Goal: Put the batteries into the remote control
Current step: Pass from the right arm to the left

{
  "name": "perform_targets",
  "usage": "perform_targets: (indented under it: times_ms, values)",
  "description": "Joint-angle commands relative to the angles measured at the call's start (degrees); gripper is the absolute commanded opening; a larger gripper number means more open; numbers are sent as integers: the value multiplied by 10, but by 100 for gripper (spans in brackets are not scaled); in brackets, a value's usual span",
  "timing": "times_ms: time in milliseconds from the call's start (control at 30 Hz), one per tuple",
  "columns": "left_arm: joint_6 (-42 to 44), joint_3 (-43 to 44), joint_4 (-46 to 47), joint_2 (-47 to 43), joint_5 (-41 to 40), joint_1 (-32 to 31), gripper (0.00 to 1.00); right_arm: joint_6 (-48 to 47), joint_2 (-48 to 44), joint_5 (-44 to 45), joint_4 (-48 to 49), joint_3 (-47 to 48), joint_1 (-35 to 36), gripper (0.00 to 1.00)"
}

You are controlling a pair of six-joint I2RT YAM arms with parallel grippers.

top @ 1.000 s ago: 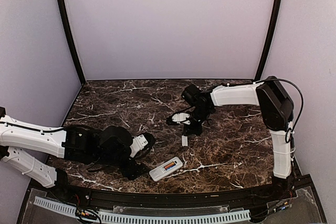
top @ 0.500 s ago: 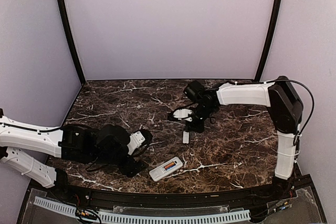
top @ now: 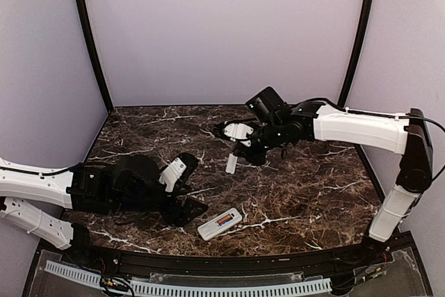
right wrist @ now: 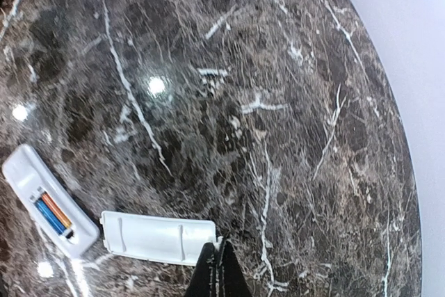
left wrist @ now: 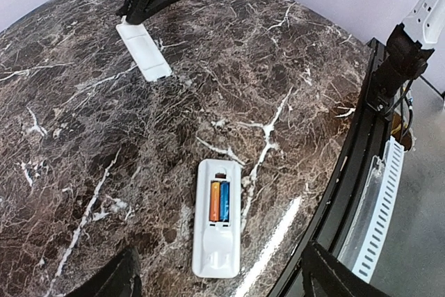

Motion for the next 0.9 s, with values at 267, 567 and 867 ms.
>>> perform_targets:
  times_ms: [267,567,867]
  values:
    - [-39,48,43,-18,-27,5,84,73,-99,25,105,-23,122,0]
    - [-56,43,61,-46,-52,13,67,73,-118,16,127,-28,151,0]
    - [-71,41,70,-70,-18,27,61,71,-136,11,138,-41,163,0]
